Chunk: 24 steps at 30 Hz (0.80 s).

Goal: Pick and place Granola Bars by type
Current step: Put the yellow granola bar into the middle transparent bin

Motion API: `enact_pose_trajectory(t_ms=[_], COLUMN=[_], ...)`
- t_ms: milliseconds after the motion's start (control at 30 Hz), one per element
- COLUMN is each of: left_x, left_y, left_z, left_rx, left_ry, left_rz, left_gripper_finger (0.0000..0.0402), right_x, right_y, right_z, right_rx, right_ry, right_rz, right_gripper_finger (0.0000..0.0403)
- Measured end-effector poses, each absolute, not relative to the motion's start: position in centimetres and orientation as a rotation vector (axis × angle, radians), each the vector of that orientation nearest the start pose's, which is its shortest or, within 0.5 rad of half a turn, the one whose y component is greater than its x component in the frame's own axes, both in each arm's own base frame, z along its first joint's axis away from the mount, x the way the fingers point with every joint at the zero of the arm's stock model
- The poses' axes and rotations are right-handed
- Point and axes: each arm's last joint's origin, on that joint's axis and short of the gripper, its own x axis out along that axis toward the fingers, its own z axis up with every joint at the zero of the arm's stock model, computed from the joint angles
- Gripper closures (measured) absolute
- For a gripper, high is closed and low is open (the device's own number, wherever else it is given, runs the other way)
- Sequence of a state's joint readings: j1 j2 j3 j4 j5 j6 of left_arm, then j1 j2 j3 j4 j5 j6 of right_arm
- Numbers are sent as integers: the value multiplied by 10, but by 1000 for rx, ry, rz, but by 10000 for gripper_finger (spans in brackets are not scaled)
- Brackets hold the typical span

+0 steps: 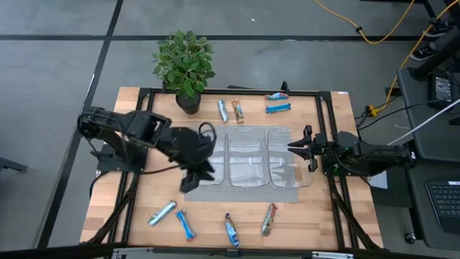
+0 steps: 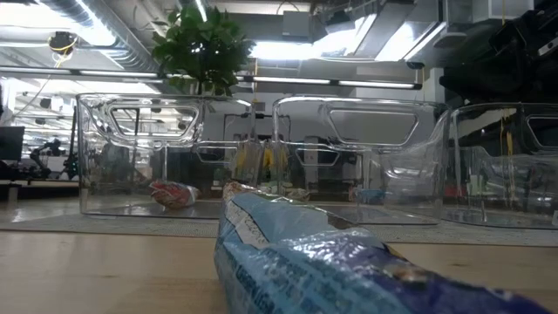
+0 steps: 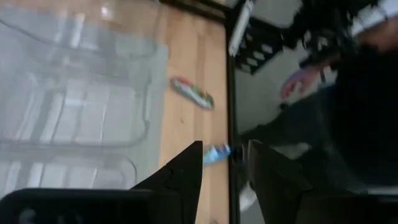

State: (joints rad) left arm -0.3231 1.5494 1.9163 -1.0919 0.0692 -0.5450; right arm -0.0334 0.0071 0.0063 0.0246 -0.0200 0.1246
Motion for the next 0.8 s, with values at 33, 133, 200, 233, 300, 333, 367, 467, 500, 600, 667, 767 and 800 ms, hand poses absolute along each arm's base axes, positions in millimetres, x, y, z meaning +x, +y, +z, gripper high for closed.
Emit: enact_pose_trajectory(t_ms=[33,133,200,233,300,333,367,467,500,600,667,767,800], left_x=[274,261,251,247,238,233,228,212,206,190,179,165,161], left_y=[-100,-115,-127,-133,-146,-153,-159,-176,-181,-195,-202,-212,-214], left_z=[448,447,444,443,442,441,441,440,439,438,437,437,436], left_rx=[-424,-450,-457,-457,-450,-448,-446,-447,-451,-462,-473,-501,-514], left_ry=[823,906,963,979,997,1002,1005,1006,1001,988,979,964,961], left_rz=[-177,-183,-174,-170,-163,-160,-151,-106,-86,-38,-11,20,28], left_gripper_finger=[282,287,289,291,293,294,295,296,296,295,296,298,298], right_x=[98,98,98,98,98,98,98,98,98,98,98,98,98], right_y=[-3,-3,-3,-3,-3,-3,-3,-3,-3,-3,-3,-3,-3], right_z=[167,168,167,168,167,168,168,167,167,168,168,168,168], right_rx=[124,125,124,124,125,124,123,125,124,125,124,125,125], right_ry=[-24,-25,-24,-25,-25,-25,-25,-24,-24,-25,-25,-25,-25], right_rz=[-12,-12,-12,-12,-12,-12,-12,-12,-12,-12,-12,-12,-12], right_gripper_finger=[318,318,318,318,318,318,318,318,318,318,318,318,318])
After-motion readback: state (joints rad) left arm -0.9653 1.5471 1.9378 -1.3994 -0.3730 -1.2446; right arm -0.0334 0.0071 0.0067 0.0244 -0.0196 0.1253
